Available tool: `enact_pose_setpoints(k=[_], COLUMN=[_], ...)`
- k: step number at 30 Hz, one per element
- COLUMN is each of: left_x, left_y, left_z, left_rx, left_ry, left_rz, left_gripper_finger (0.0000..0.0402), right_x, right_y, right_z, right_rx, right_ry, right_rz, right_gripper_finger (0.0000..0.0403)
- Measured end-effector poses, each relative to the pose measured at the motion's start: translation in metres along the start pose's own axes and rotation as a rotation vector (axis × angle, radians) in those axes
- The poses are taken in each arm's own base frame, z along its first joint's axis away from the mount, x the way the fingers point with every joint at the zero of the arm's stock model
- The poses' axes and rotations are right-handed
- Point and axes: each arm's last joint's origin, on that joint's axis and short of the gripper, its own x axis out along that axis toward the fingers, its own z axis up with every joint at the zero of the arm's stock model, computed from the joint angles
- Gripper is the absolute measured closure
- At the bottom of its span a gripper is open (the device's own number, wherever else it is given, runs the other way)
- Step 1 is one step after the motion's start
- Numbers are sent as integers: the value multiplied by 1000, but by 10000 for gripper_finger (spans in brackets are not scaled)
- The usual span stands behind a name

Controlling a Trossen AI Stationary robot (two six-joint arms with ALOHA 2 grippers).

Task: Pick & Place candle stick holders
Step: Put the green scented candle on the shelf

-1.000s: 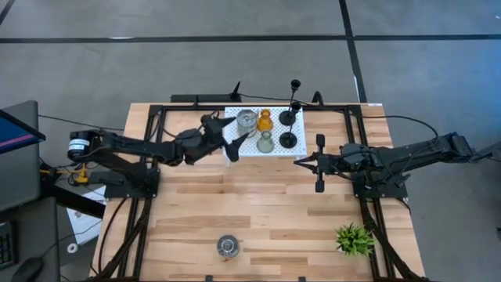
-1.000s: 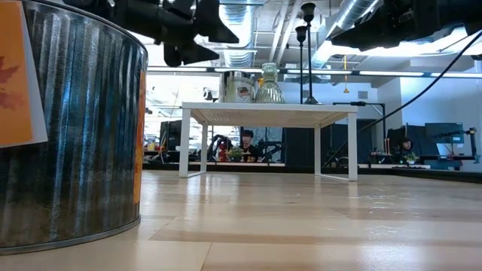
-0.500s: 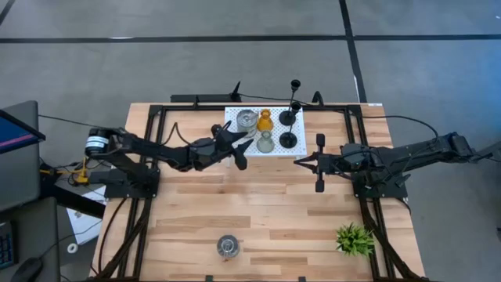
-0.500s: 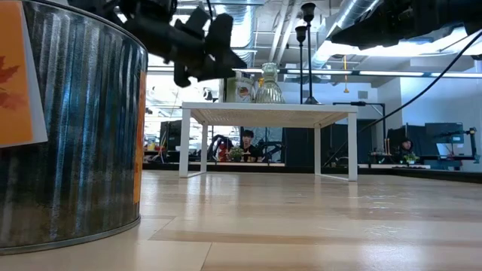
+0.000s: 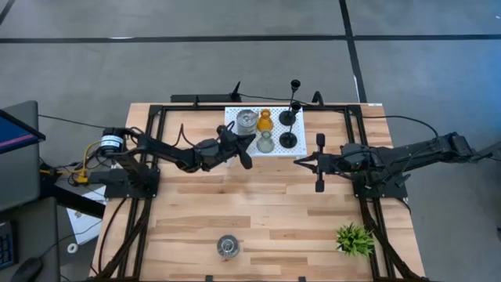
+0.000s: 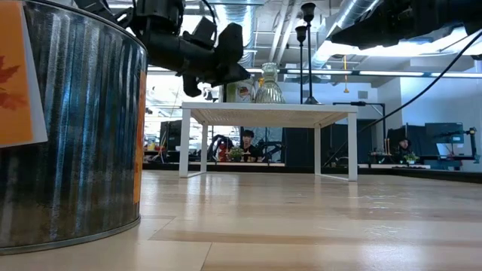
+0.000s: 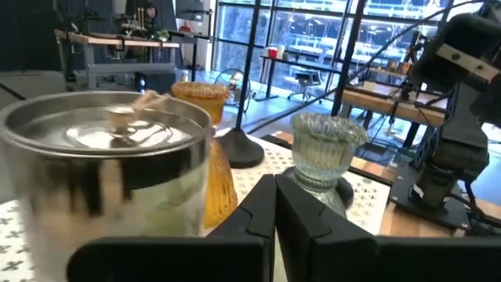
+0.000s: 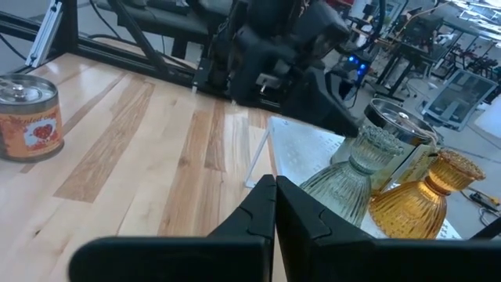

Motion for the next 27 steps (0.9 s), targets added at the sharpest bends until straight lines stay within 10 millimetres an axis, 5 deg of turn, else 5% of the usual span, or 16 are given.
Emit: enact_pose_setpoints(k=[10,27], left_x=[21,22], left_y=[-11,-6], left_z=[-4,-2], left_rx=[71,128], left_ry=[-7,-18], left_rz=[49,269], left_gripper_finger=[398,398], right_x=[0,0], right_y=[0,0], right_z=[2,2], right_rx=[4,4], right_ry=[-17,-17], right_rz=[-5,-5], right_gripper_finger=[403,403])
